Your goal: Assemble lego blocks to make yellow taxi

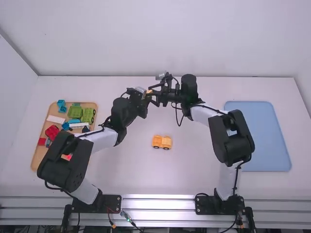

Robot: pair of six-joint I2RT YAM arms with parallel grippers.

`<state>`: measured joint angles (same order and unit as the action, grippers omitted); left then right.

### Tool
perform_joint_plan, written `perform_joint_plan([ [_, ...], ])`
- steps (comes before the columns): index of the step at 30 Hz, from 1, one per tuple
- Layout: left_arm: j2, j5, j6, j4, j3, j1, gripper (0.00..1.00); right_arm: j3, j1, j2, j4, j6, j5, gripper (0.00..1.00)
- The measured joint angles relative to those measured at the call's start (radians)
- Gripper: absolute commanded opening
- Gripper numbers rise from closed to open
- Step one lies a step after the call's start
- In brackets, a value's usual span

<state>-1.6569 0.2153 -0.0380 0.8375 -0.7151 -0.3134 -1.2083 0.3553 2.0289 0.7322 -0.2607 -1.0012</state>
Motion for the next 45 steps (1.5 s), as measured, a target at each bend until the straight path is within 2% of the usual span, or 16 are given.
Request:
perform_joint_plan([
  [4,0.0,0.0,-0.008,0.003,0.0,0.0,0.01,-0.003,0.005,0.0,0.0,0.011,0.013,0.49],
  [9,0.0,0.0,-0.016,0.005,0.0,0.0,0.02,-0.003,0.005,0.0,0.0,0.021,0.014,0.34],
  [11,0.0,-0.009,-0.016,0.005,0.0,0.0,0.02,-0.003,0.005,0.0,0.001,0.031,0.021,0.26],
  [12,0.0,-0.012,-0.015,0.004,0.0,0.0,0.06,-0.003,0.005,0.0,0.001,0.033,0.024,0.24],
  [14,0.0,-0.025,-0.016,0.002,0.0,0.0,0.47,-0.003,0.01,0.0,0.001,0.035,0.037,0.22],
  [16,0.0,-0.019,-0.016,0.003,0.0,0.0,0.71,-0.003,0.01,0.0,0.001,0.032,0.035,0.2],
  [17,0.0,-0.014,-0.015,0.002,0.0,0.0,0.94,-0.003,0.009,0.0,0.003,0.032,0.033,0.17],
  [18,0.0,-0.013,-0.015,0.001,0.0,0.0,1.0,-0.003,0.007,0.0,0.005,0.033,0.032,0.17],
  [22,-0.002,-0.007,-0.042,0.004,0.0,0.0,0.99,-0.005,-0.01,0.0,0.004,0.05,0.023,0.1],
  [28,-0.001,0.025,-0.108,-0.065,0.0,0.003,1.0,-0.007,-0.043,0.0,-0.004,0.109,-0.039,0.11],
  [31,0.018,0.151,-0.089,-0.159,-0.003,0.033,0.99,-0.029,-0.083,0.001,-0.012,0.138,-0.139,0.11],
  [33,0.029,0.316,-0.043,-0.276,-0.044,0.095,0.99,-0.058,-0.129,0.001,-0.011,0.167,-0.24,0.11],
  [37,0.029,0.645,0.074,-0.514,-0.22,0.245,0.99,-0.086,-0.198,0.001,-0.01,0.209,-0.376,0.13],
  [40,0.027,0.84,0.181,-0.655,-0.365,0.304,0.99,-0.087,-0.209,0.001,0.001,0.226,-0.439,0.13],
  [45,-0.021,1.02,0.357,-0.807,-0.504,0.271,0.98,-0.087,-0.169,0.002,0.052,0.219,-0.508,0.12],
])
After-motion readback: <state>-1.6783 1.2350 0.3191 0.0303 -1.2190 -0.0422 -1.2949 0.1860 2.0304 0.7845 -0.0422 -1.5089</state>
